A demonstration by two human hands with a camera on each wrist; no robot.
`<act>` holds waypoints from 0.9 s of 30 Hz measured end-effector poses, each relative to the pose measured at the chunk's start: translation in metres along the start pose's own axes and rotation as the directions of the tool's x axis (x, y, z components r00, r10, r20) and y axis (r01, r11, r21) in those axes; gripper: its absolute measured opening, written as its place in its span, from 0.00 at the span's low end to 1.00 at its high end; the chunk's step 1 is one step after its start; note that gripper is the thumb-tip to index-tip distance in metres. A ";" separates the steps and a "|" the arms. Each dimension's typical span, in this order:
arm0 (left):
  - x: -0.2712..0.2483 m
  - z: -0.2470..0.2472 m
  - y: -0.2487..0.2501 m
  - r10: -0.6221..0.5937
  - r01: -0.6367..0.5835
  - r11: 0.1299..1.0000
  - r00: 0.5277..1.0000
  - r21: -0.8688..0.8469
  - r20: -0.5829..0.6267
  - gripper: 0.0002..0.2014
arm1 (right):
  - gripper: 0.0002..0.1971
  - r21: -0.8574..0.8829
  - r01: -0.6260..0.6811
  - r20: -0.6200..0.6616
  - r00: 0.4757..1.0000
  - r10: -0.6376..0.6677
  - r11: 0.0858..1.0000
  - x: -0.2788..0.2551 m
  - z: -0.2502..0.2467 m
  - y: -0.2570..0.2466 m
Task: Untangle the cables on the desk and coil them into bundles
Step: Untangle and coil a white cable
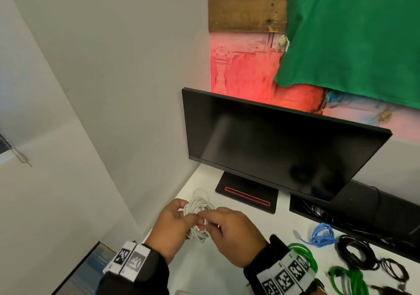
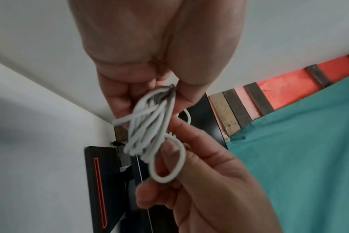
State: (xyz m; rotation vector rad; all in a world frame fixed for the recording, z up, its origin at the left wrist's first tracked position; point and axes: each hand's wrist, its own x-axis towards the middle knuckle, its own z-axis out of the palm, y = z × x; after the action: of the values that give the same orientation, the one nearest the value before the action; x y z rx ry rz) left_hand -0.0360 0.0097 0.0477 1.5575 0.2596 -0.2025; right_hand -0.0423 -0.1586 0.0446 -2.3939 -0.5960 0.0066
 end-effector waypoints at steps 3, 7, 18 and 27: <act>0.000 -0.004 -0.002 -0.026 0.029 0.997 0.998 -0.070 0.049 0.07 | 0.21 0.048 0.030 0.097 0.995 -0.034 0.998 0.001 -0.005 0.005; -0.001 -0.006 -0.004 -0.051 0.053 0.998 0.996 -0.019 0.068 0.04 | 0.11 0.014 0.038 0.183 0.982 -0.040 0.999 0.000 -0.012 0.009; 0.005 -0.013 -0.012 0.290 -0.176 0.752 0.954 0.635 -0.079 0.02 | 0.19 0.113 -0.122 0.159 0.982 0.103 0.986 -0.002 -0.033 0.018; 0.008 -0.023 0.007 0.246 -0.206 0.950 0.957 0.236 -0.155 0.03 | 0.19 0.435 -0.269 0.070 0.961 0.266 0.859 -0.008 -0.038 0.041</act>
State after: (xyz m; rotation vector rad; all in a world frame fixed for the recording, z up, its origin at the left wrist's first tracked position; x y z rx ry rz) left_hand -0.0272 0.0329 0.0525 1.8128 0.2035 0.0979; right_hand -0.0263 -0.2122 0.0485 -2.0086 -0.2229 0.2470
